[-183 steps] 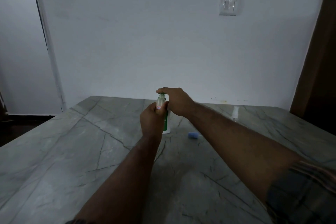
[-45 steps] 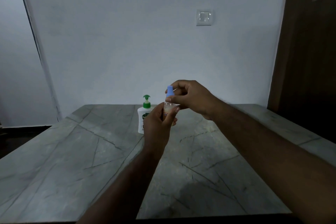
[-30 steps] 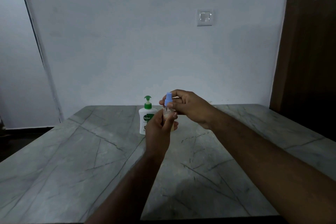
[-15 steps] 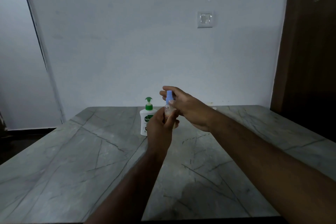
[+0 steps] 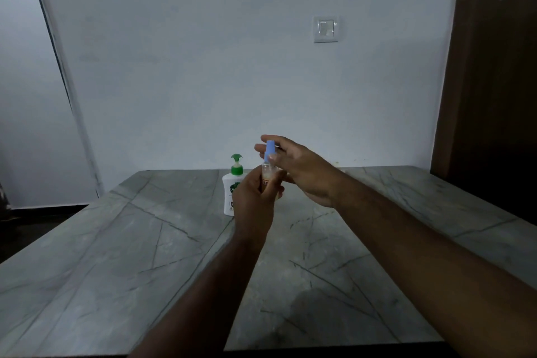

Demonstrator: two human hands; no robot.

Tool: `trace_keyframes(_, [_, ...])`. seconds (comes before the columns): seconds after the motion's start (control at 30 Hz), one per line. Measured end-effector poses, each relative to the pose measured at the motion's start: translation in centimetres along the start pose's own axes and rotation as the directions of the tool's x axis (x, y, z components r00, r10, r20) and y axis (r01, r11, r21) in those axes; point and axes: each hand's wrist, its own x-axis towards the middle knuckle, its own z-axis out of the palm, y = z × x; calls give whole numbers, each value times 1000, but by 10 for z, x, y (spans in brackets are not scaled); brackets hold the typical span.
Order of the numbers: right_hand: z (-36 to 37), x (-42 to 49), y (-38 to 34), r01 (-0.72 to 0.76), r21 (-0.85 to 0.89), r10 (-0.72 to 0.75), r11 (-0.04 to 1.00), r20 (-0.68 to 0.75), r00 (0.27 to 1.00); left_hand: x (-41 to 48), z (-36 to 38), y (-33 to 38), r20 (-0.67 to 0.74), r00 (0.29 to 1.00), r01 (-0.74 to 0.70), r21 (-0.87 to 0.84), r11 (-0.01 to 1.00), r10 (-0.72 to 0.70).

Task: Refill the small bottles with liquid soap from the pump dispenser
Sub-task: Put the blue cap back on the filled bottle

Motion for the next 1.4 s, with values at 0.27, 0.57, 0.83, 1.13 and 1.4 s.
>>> trace_keyframes(0.27, [-12,4,0,58,-61,-65,996,-122,990,1,0,0,11,1000,17,-68,998,-16])
trace_keyframes(0.57, [-19,4,-6,19,-78,-24,997,-63,998,10,5,6,73,997,15,-138,990,-5])
trace_keyframes(0.83, [-13,6,4,-15,-173,-26,985,-232,972,5,22,2,-70,997,-34,32,999,36])
trace_keyframes(1.13, [-7,18,42,-115,-322,-13,940,-370,929,22,27,-19,-118,984,133,-19,991,-134])
trace_keyframes(1.4, [-20,50,92,-182,-425,-28,887,-442,897,18,24,-63,126,953,264,92,960,-274])
